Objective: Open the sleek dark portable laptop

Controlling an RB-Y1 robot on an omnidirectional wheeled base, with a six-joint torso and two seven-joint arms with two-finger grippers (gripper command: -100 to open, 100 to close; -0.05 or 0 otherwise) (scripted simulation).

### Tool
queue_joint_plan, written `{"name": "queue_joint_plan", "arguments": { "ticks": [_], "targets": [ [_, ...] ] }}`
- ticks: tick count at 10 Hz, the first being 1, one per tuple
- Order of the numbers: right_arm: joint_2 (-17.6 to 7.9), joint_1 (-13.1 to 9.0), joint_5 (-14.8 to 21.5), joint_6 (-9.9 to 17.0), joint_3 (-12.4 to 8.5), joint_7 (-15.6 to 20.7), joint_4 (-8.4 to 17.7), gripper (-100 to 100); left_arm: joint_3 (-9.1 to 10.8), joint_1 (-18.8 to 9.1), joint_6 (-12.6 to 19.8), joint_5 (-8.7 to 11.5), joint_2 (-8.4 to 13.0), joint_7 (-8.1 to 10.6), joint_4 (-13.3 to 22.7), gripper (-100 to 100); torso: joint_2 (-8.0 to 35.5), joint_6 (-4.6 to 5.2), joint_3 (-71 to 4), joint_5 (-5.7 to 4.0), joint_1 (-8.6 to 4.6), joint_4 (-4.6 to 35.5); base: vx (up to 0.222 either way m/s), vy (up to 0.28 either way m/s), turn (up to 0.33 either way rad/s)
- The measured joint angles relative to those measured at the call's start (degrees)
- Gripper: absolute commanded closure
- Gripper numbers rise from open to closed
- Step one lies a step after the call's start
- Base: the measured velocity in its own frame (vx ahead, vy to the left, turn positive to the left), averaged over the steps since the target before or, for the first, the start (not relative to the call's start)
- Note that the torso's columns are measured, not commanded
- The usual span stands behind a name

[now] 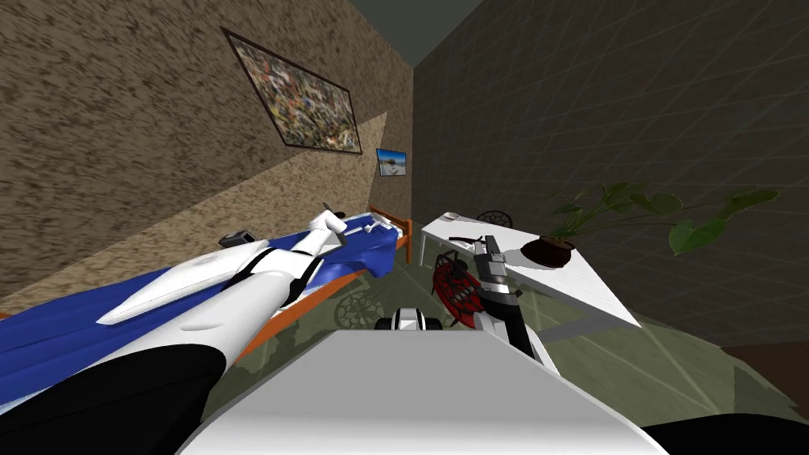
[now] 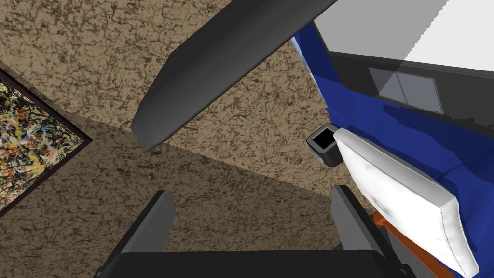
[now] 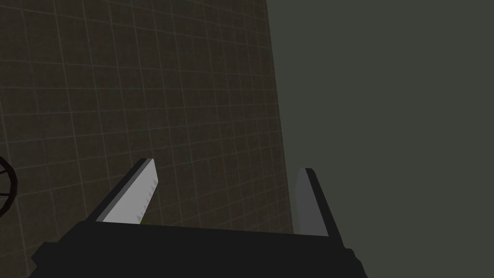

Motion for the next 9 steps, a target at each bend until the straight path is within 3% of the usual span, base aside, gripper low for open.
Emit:
{"name": "queue_joint_plan", "arguments": {
  "ticks": [6, 9],
  "targets": [
    [0.00, 0.00, 0.00, 0.00, 0.00, 0.00, 0.00, 0, 2.12, -3.56, 7.29, 0.13, 1.12, 1.48, 3.02, -100, 0.14, -0.03, 0.08, 0.03, 0.08, 0.03, 0.088, -0.021, -0.072],
    [0.00, -0.01, 0.00, 0.00, 0.00, 0.00, 0.00, 0, 2.26, -4.78, 7.36, -0.19, 1.06, 2.28, 5.29, -100, 0.27, -0.03, 0.17, 0.03, 0.08, 0.08, 0.015, -0.002, -0.014]
  ]
}}
